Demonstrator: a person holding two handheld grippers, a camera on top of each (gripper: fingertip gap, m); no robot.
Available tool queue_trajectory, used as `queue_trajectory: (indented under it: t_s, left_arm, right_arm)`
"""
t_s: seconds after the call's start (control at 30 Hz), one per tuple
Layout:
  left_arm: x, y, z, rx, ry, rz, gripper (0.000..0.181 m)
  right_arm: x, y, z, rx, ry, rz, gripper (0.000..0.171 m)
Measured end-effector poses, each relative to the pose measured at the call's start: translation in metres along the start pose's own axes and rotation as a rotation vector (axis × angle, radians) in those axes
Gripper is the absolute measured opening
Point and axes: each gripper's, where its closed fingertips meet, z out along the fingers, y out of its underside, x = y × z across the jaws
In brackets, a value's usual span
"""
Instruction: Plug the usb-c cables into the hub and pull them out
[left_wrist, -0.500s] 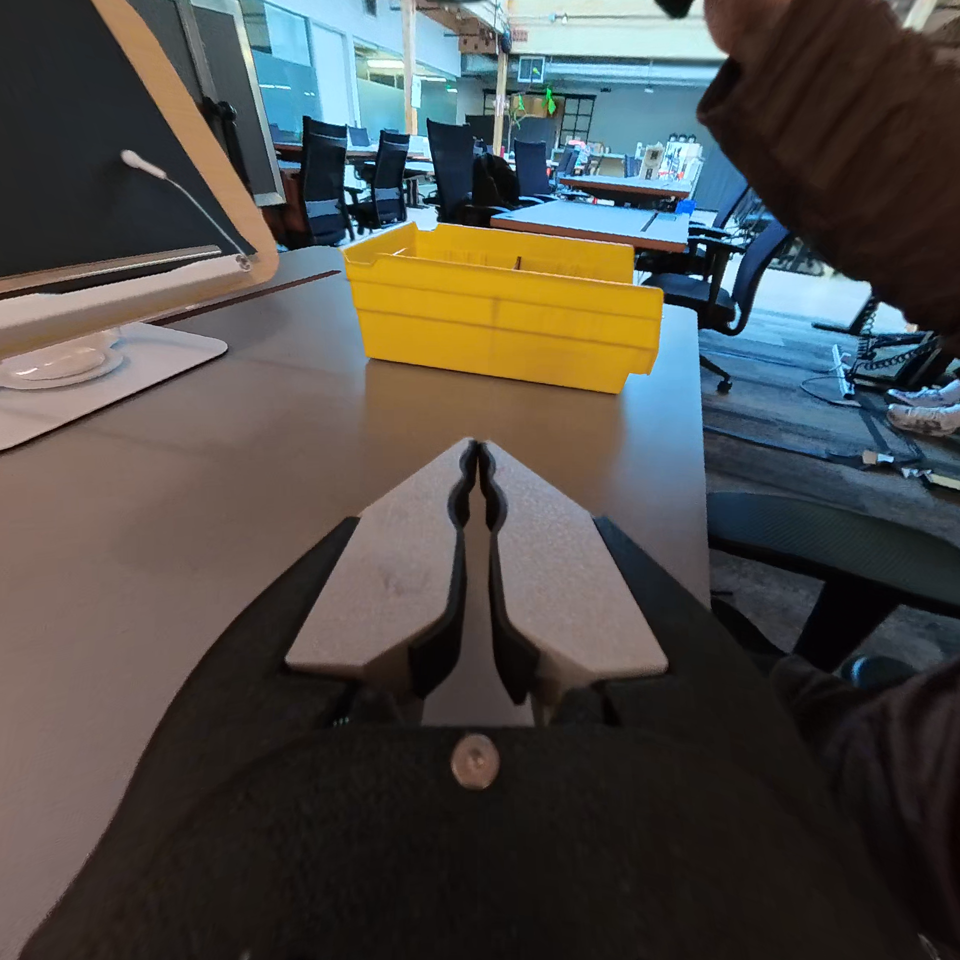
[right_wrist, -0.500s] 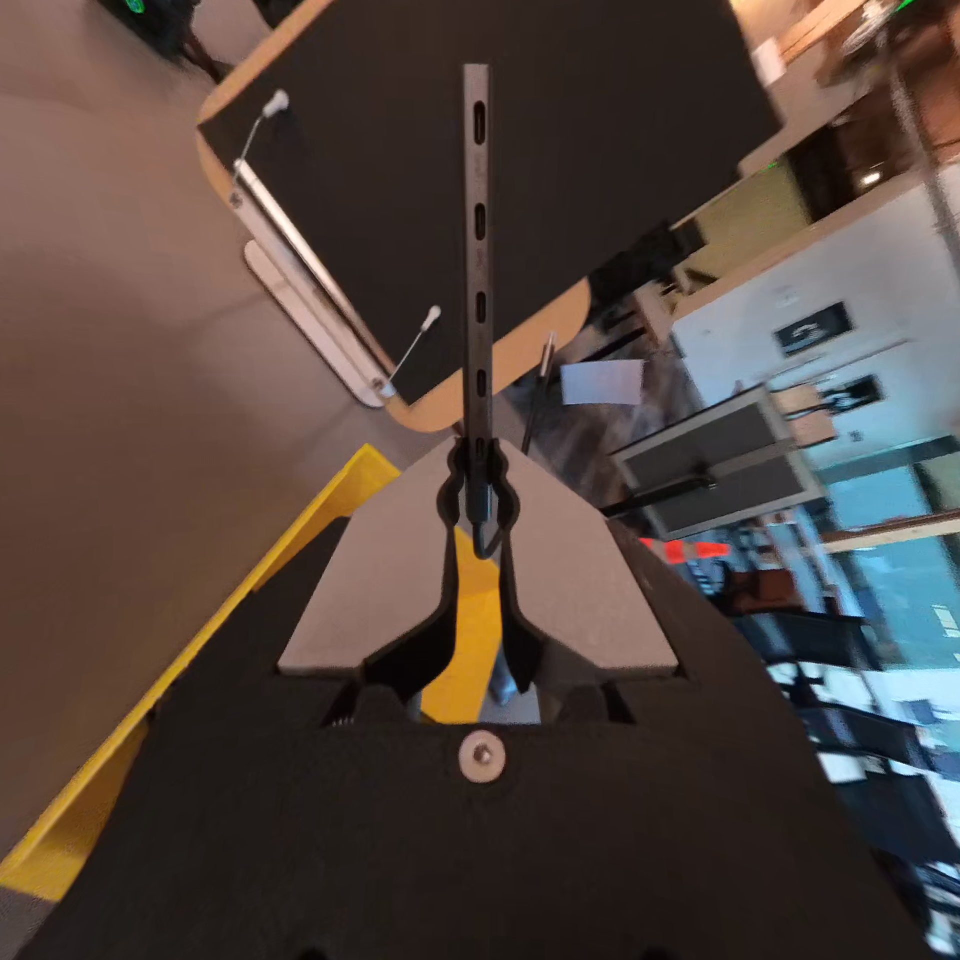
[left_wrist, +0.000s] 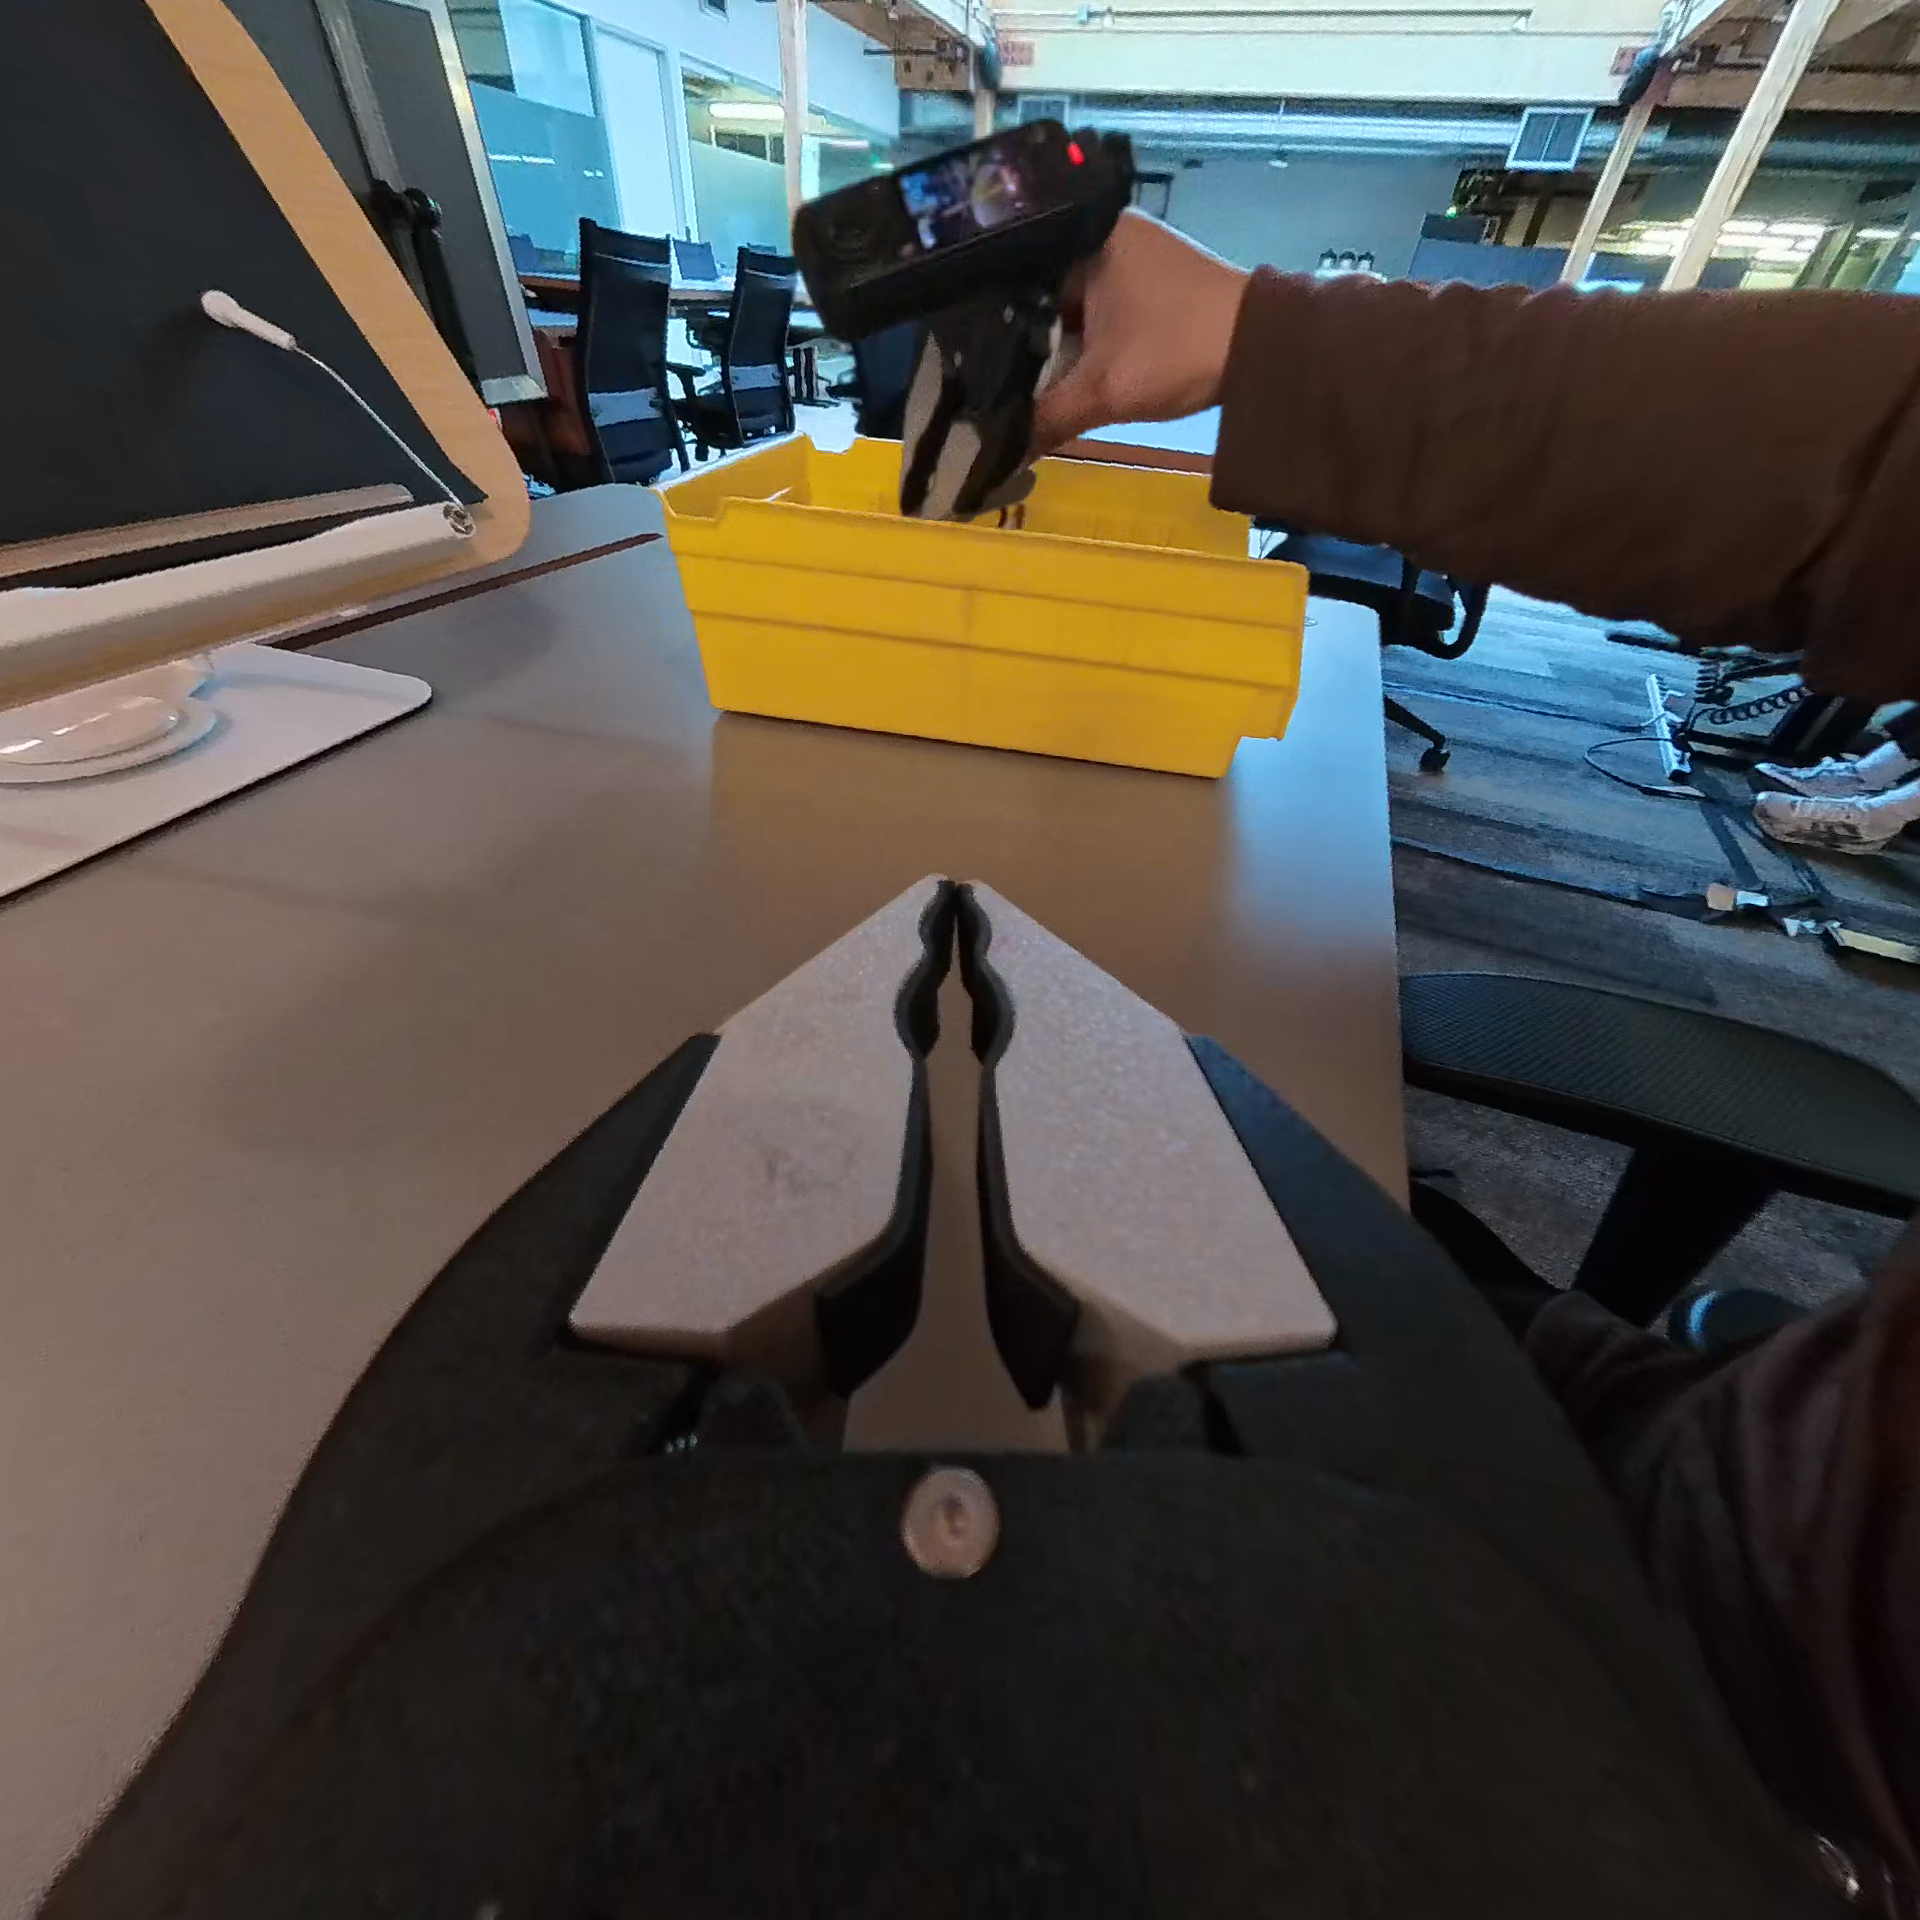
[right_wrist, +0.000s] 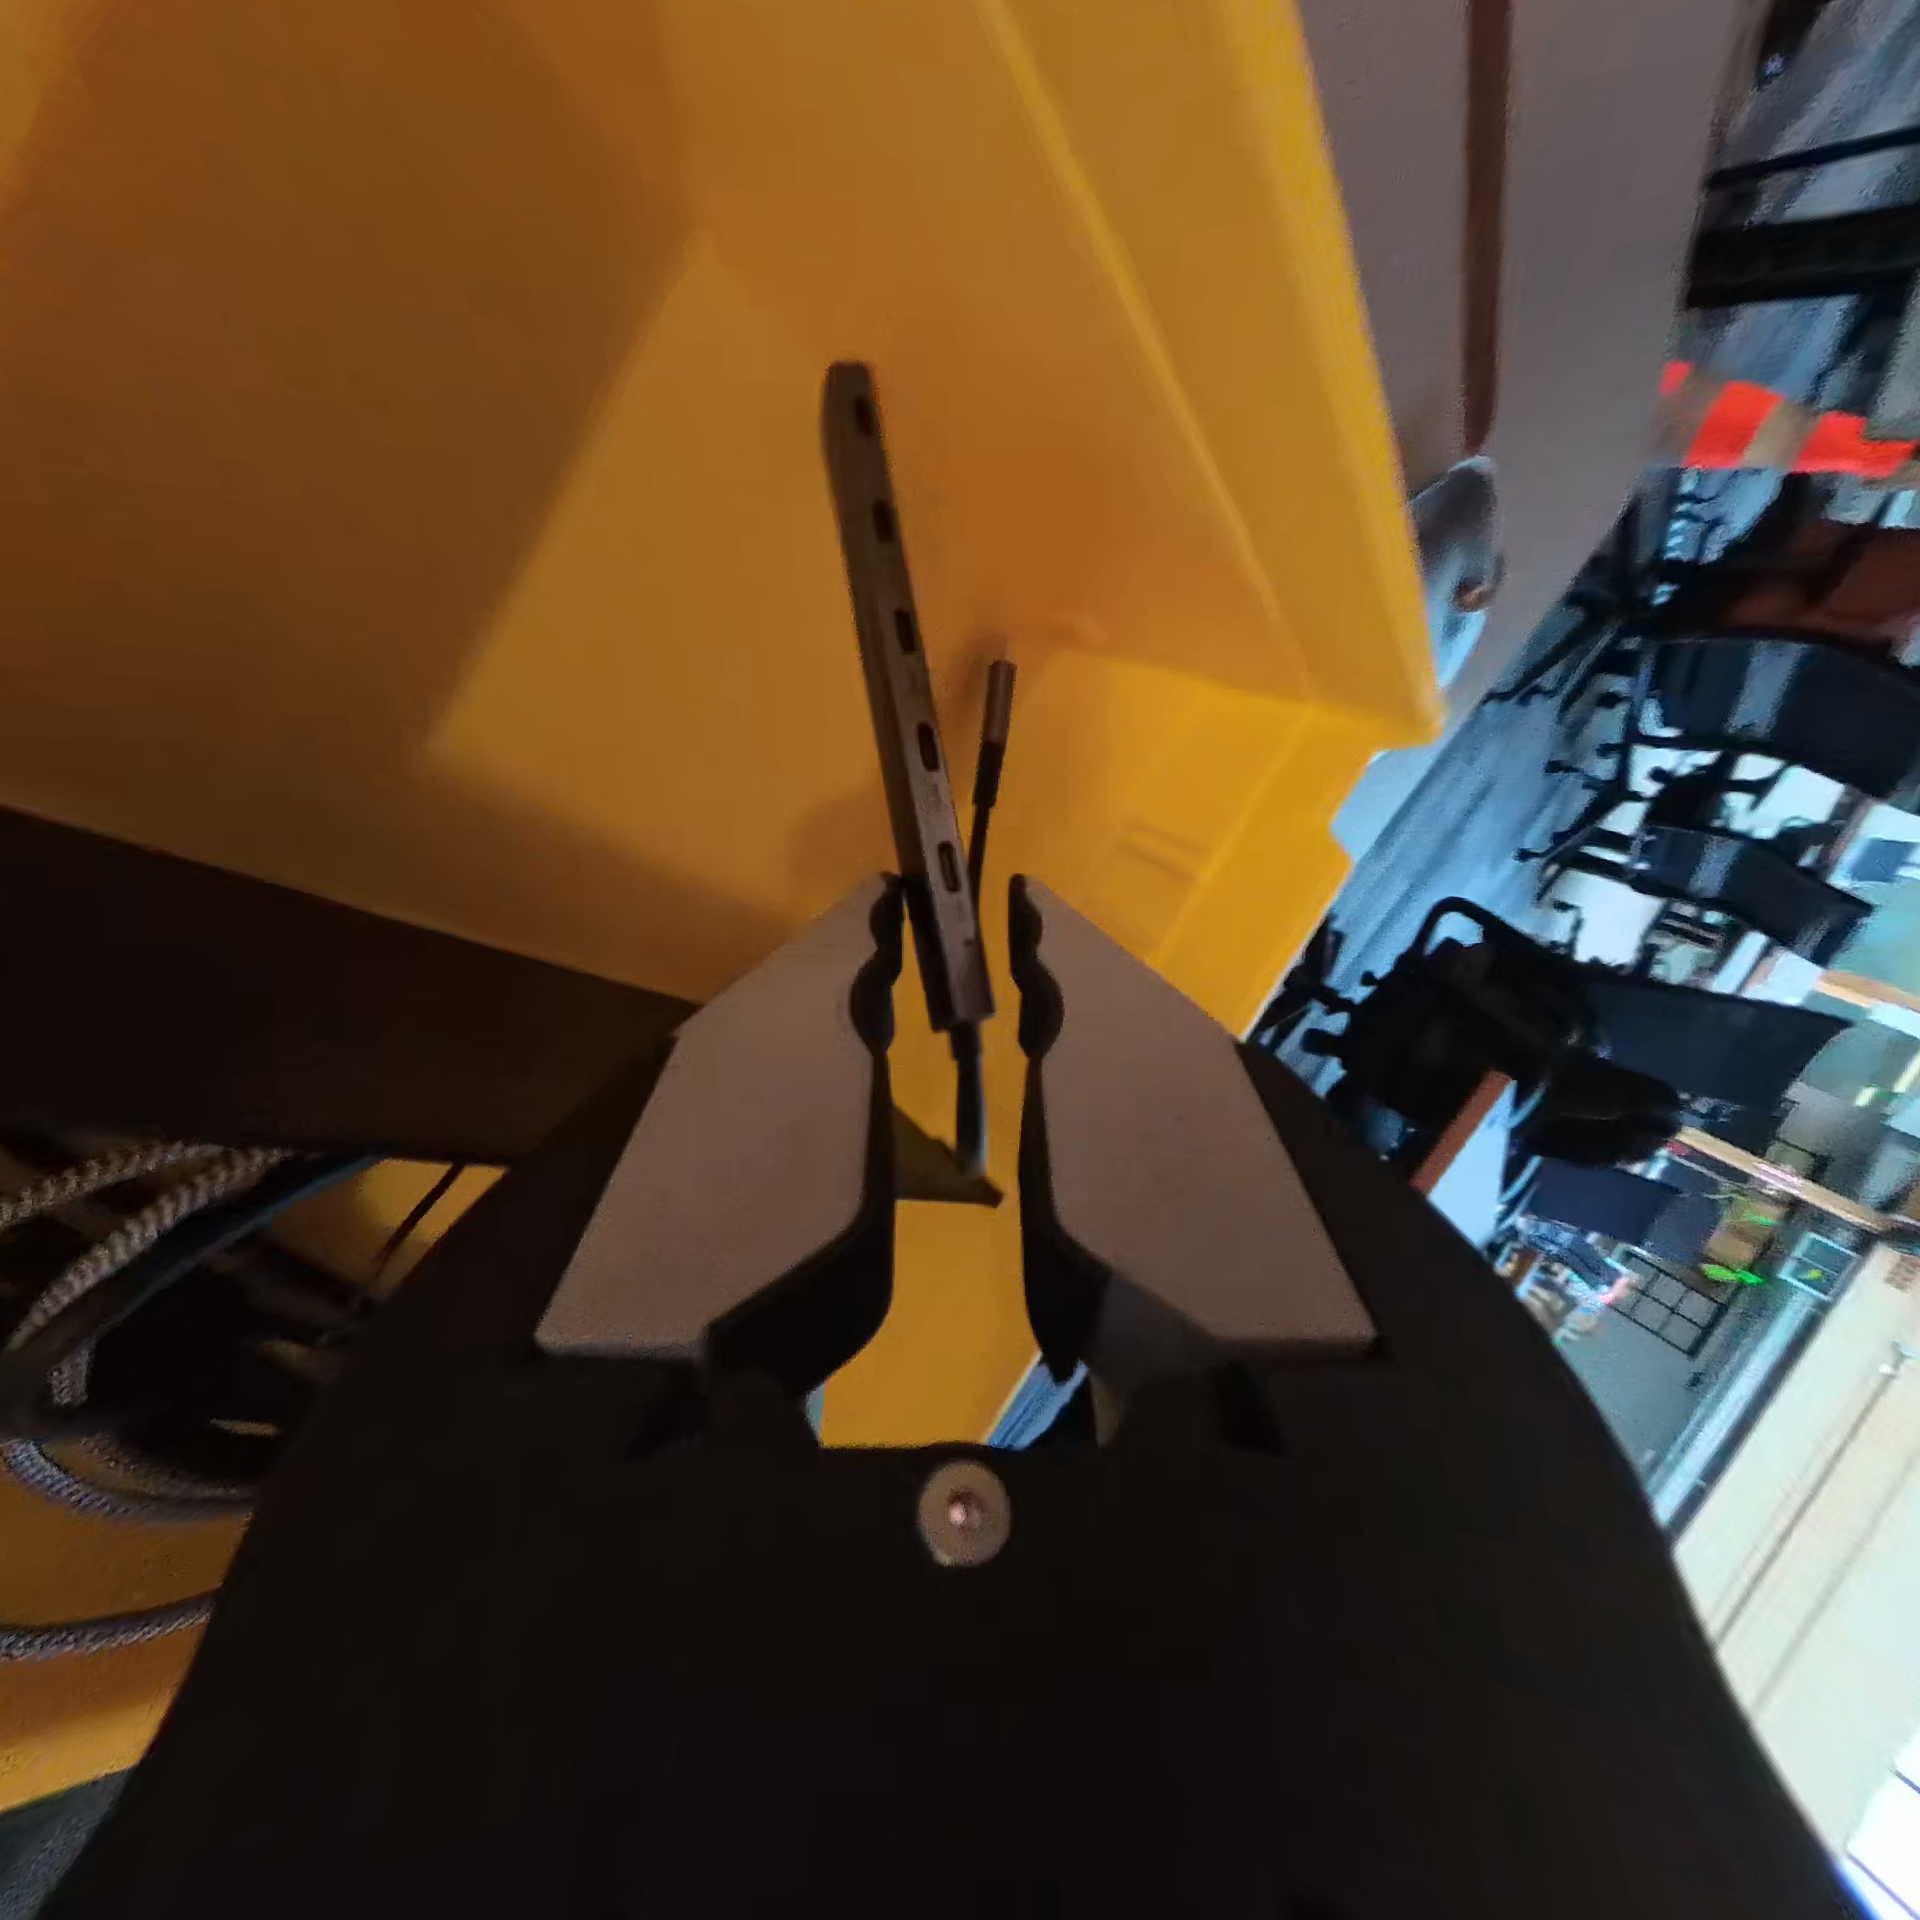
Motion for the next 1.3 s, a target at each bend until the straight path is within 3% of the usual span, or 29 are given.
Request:
queue_trajectory:
  t_s: [0.03,0.37,0.57,0.63,0.73,0.87,1.0,1.13,1.23,1.3]
  left_arm:
    - [0.0,0.0,0.0,-0.002,0.003,-0.002,0.0]
    - [0.003,0.003,0.003,-0.025,0.014,0.011,0.0]
    - [0.004,0.005,0.004,-0.038,0.0,0.035,0.0]
    - [0.005,0.006,0.005,-0.047,0.0,0.043,0.0]
    - [0.005,0.007,0.006,-0.054,-0.002,0.049,0.0]
    - [0.006,0.008,0.007,-0.061,0.005,0.056,0.0]
    - [0.022,0.009,0.01,-0.069,0.07,0.111,0.002]
    - [0.017,0.008,0.01,-0.083,0.018,0.098,0.014]
    - [0.009,-0.018,-0.003,-0.114,-0.016,0.042,0.037]
    - [-0.018,-0.051,-0.03,-0.124,-0.159,0.078,0.041]
  right_arm:
    - [0.003,-0.007,-0.004,0.013,0.018,-0.004,0.018]
    - [0.014,-0.08,-0.108,0.359,-0.002,0.282,0.021]
    - [-0.074,-0.175,-0.205,0.912,-0.509,0.427,0.032]
    - [-0.104,-0.197,-0.219,1.004,-0.577,0.419,0.032]
    - [-0.143,-0.226,-0.216,1.056,-0.627,0.411,0.033]
    - [-0.187,-0.261,-0.185,1.014,-0.682,0.367,0.033]
    - [-0.195,-0.281,-0.147,0.978,-0.612,0.326,0.029]
    - [-0.191,-0.286,-0.128,0.98,-0.561,0.306,0.026]
    - [-0.201,-0.286,-0.115,0.948,-0.594,0.299,0.025]
    - [-0.206,-0.289,-0.116,0.952,-0.656,0.318,0.025]
